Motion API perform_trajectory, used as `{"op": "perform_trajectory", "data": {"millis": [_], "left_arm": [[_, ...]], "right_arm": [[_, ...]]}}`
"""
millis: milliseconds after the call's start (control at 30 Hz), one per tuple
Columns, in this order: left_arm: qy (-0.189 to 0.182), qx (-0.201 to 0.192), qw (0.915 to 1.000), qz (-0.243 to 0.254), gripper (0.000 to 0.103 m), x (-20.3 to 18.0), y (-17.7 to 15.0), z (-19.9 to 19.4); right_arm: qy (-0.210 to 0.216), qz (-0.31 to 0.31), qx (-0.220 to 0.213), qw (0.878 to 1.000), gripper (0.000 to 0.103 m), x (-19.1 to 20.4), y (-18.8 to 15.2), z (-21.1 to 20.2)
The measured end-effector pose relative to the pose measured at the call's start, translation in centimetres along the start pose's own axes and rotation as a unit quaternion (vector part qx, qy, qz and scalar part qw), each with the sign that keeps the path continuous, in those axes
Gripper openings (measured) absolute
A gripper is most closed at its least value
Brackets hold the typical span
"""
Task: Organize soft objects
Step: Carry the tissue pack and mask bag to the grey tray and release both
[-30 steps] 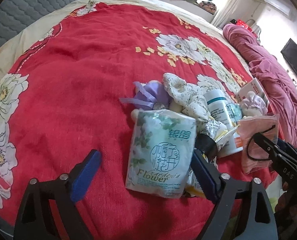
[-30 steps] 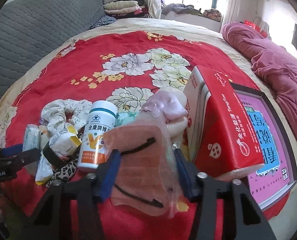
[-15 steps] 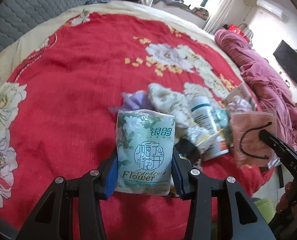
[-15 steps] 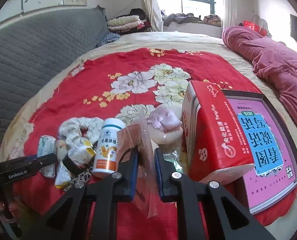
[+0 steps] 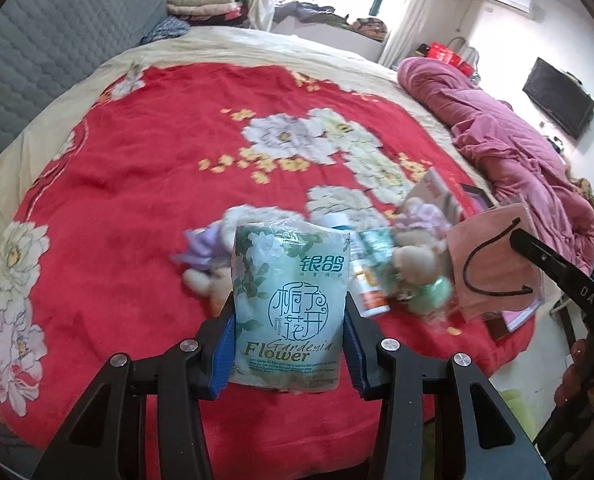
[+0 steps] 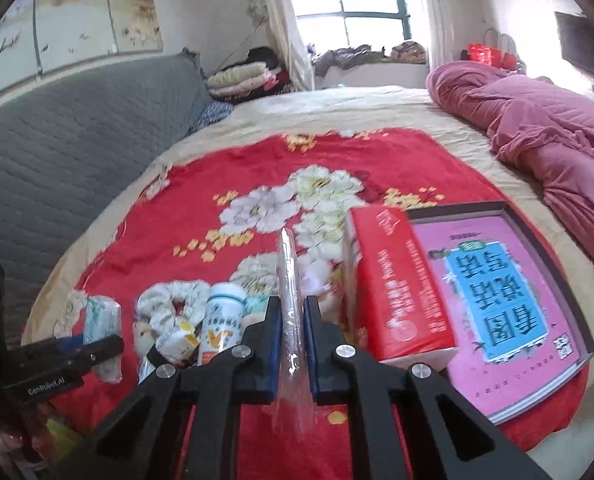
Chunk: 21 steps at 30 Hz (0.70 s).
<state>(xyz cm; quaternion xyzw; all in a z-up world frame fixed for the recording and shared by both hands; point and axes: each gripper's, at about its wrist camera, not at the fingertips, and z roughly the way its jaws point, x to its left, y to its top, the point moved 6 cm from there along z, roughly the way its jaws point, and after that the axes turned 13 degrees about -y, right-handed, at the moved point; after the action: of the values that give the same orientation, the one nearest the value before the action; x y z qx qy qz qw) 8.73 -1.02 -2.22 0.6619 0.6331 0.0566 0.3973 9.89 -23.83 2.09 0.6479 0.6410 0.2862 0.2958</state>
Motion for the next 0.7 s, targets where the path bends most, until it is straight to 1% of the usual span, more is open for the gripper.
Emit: {"op": "perform_trajectory", "data": {"millis": [33,67,200,300,400,533,600,700], "left_arm": [[0.0,0.0,1.0,0.003,0.047,-0.4,0.1,0.1],[-0.001,0.003,1.0,0.008,0.047,-1.2,0.3,0.3],[-0.013,0.006,0.9995,0.029,0.047,-4.2,0.9,0.9],[-0.024,0.01,0.9987,0.045,0.047,-6.6,1.5,1.3],[-0.042,0.014,0.9973,0.058,0.047,-9.7,2.2,1.9],[-0.067,0.017,0.9941,0.084,0.047,-14.5,3.1,3.1],[-0.081,0.021,0.9917,0.098,0.047,-17.1,3.3,4.2],[-0.096,0.034,0.9883,0.114,0.048,-20.6,3.4,6.2]], "right_arm": [[-0.001,0.005,-0.001,1.0,0.01,-0.6,0.1,-0.2],[0.0,0.009,-0.002,1.0,0.008,-1.0,0.3,-0.3],[-0.003,0.034,-0.011,0.999,0.007,-3.4,1.0,-1.3],[-0.015,0.05,-0.022,0.998,0.007,-5.8,1.5,-2.1],[-0.028,0.08,-0.034,0.996,0.007,-9.3,2.1,-3.2],[-0.064,0.121,-0.046,0.99,0.007,-15.1,2.3,-4.2],[-0.079,0.146,-0.042,0.985,0.007,-18.2,2.0,-4.0],[-0.094,0.181,-0.018,0.979,0.007,-22.4,0.8,-2.5]]}}
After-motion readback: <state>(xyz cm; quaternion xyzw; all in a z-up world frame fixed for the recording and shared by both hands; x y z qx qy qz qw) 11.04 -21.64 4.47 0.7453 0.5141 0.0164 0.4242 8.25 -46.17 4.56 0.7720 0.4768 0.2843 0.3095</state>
